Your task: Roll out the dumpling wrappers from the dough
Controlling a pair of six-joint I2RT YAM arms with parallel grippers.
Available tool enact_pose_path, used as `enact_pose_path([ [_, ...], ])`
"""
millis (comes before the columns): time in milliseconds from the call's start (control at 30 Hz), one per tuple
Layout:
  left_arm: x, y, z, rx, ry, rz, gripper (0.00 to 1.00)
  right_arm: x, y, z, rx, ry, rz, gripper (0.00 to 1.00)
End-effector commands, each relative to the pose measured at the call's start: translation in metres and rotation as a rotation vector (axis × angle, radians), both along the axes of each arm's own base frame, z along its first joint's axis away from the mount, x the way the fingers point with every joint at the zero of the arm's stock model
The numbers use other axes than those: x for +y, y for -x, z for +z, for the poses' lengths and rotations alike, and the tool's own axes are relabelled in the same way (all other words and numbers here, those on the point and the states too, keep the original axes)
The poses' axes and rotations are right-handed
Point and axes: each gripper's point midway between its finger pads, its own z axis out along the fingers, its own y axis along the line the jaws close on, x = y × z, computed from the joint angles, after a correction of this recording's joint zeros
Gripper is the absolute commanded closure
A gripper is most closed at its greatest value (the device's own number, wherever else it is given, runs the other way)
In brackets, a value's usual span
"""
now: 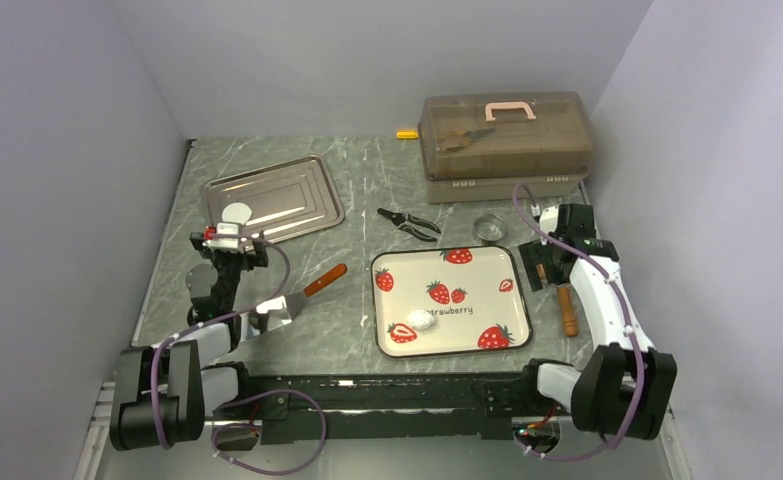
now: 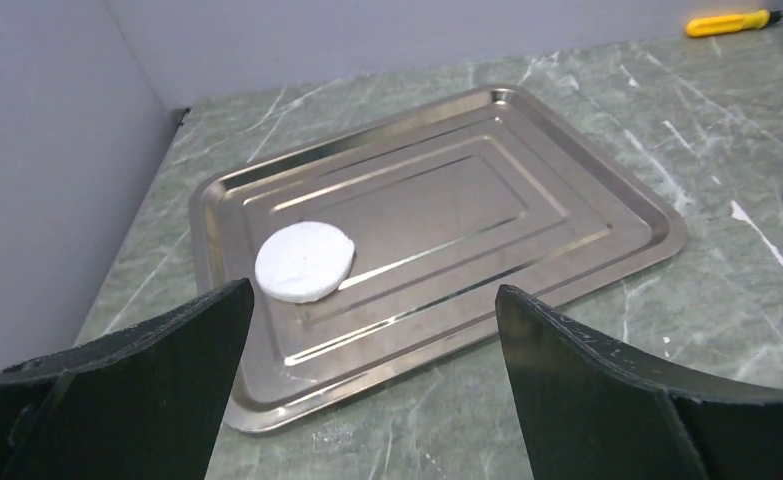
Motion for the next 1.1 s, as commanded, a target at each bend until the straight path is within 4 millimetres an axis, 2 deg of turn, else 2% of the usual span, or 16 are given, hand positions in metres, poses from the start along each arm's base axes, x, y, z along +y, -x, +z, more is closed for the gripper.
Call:
enact_pose_path([
  [0,-0.016,0.007,0.018,-0.080,-0.005,-0.115,0.01,-0.005,0.010,-0.031,0.118,-0.024,0.025,0.01],
  [100,-0.038,0.026,0.022,-0.152,-0.079,-0.244,0.01,-0.015,0.008,-0.045,0.150,-0.048,-0.027,0.01],
  [167,-0.042,0.030,0.027,-0.185,-0.100,-0.264,0.01,-0.027,0.007,-0.046,0.141,-0.065,-0.082,0.01],
  [300,-0.028,0.018,0.018,-0.099,-0.040,-0.216,0.01,-0.027,0.014,-0.067,0.222,-0.126,-0.094,0.03],
  [367,-0.024,0.010,0.012,-0.042,-0.032,-0.215,0.01,-0.032,0.019,-0.076,0.253,-0.103,-0.108,0.04],
  [500,-0.018,0.004,0.006,0.017,-0.023,-0.199,0.01,-0.036,0.024,-0.084,0.285,-0.080,-0.101,0.06],
  [567,-0.018,0.004,0.006,0.017,-0.023,-0.199,0.01,-0.036,0.026,-0.090,0.307,-0.085,-0.099,0.11],
  [633,-0.017,0.004,0.006,0.020,-0.022,-0.199,0.01,-0.037,0.029,-0.100,0.326,-0.079,-0.108,0.24],
  [700,-0.016,0.004,0.006,0.023,-0.020,-0.198,0.01,-0.035,0.027,-0.106,0.324,-0.093,-0.114,0.42],
  [800,-0.015,0.004,0.006,0.028,-0.018,-0.202,0.01,-0.029,0.012,-0.101,0.289,-0.143,-0.094,0.66],
  [933,-0.015,0.003,0.005,0.041,-0.014,-0.206,0.01,-0.027,-0.004,-0.090,0.272,-0.146,-0.079,0.84],
  [1000,-0.014,0.003,0.005,0.048,-0.018,-0.205,0.01,-0.021,-0.016,-0.079,0.248,-0.163,-0.065,1.00],
  [1067,-0.015,0.003,0.006,0.050,-0.022,-0.213,0.01,-0.012,-0.028,-0.064,0.212,-0.193,-0.055,1.00],
])
